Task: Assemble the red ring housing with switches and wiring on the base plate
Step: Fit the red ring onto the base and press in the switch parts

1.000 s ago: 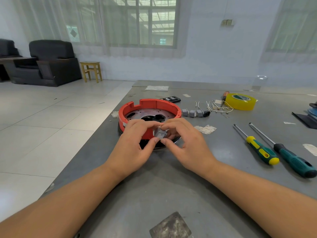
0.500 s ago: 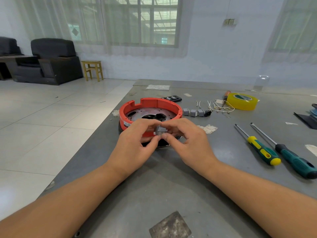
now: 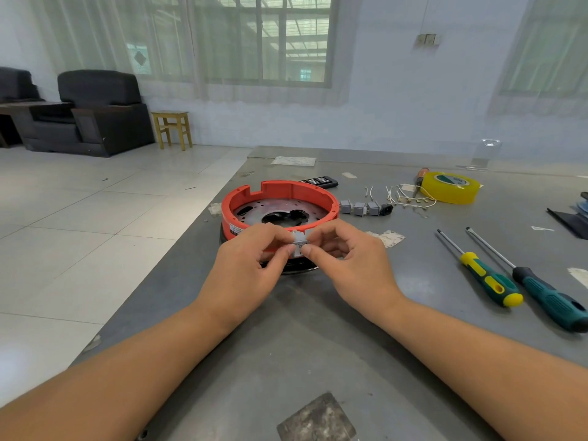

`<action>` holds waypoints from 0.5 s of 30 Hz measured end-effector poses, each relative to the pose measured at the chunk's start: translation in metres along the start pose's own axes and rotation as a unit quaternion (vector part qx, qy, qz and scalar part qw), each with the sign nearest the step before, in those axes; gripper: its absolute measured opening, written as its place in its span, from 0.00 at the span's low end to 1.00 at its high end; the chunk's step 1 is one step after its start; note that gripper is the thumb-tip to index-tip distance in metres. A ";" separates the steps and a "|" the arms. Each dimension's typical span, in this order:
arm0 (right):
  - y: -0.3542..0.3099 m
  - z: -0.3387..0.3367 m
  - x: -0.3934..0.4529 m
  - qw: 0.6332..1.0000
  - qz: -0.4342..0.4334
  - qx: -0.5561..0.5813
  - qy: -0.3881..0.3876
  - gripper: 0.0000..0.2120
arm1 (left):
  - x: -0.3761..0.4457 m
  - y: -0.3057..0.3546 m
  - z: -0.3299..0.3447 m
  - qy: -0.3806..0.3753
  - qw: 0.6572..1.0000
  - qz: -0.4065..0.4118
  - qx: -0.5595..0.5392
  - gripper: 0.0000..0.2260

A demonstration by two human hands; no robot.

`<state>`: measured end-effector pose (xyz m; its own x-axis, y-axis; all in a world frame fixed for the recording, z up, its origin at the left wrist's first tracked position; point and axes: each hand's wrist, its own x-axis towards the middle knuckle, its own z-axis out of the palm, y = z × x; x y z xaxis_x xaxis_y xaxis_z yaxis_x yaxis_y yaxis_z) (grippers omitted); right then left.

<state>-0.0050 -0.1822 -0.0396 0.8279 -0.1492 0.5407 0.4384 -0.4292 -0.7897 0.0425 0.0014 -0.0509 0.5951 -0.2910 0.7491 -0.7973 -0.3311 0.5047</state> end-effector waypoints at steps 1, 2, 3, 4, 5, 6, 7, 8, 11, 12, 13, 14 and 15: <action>0.000 0.000 0.000 1.000 0.004 0.003 0.000 0.08 | 0.000 0.000 0.000 0.003 0.999 0.021 0.027 0.07; 0.000 0.001 0.000 1.000 0.008 0.004 0.000 0.09 | 0.000 -0.001 0.000 0.009 0.998 0.039 0.054 0.06; 0.001 0.001 0.000 1.000 0.011 0.002 -0.001 0.09 | 0.001 -0.003 0.000 0.018 0.995 0.054 0.079 0.06; 0.001 0.001 0.000 1.000 0.013 0.000 -0.002 0.09 | 0.002 -0.004 -0.001 0.029 0.992 0.067 0.100 0.05; 0.001 0.001 0.000 1.000 0.014 -0.002 -0.003 0.09 | 0.003 -0.005 -0.001 0.040 0.990 0.075 0.115 0.04; 0.001 0.002 0.000 1.000 0.016 -0.002 -0.004 0.09 | 0.004 -0.005 0.000 0.048 0.988 0.075 0.124 0.03; 0.002 0.002 0.000 1.000 0.019 -0.001 -0.004 0.08 | 0.004 -0.005 0.000 0.053 0.988 0.068 0.129 0.03; 0.002 0.003 0.000 1.000 0.023 0.002 -0.003 0.08 | 0.004 -0.004 0.000 0.053 0.988 0.054 0.133 0.04; 0.002 0.004 0.001 1.000 0.025 -0.002 -0.003 0.08 | 0.006 -0.005 -0.003 0.027 0.993 -0.005 0.119 0.13; 0.002 0.004 0.001 1.000 0.025 -0.008 -0.005 0.08 | 0.006 -0.005 -0.005 0.014 0.993 -0.022 0.116 0.17; 0.002 0.005 0.001 1.000 0.025 -0.012 -0.006 0.07 | 0.006 -0.006 -0.006 0.003 0.992 -0.034 0.118 0.20; 0.002 0.005 0.001 1.000 0.026 -0.013 -0.005 0.07 | 0.007 -0.007 -0.007 -0.008 0.991 -0.042 0.123 0.22; 0.003 0.006 0.001 1.000 0.027 -0.014 -0.005 0.07 | 0.007 -0.007 -0.007 -0.016 0.991 -0.049 0.124 0.22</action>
<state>-0.0011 -0.1782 -0.0429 0.8535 -0.1651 0.4942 0.3827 -0.4449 -0.8097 0.0517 0.0077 -0.0466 0.6741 -0.2735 0.6861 -0.6885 -0.5691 0.4496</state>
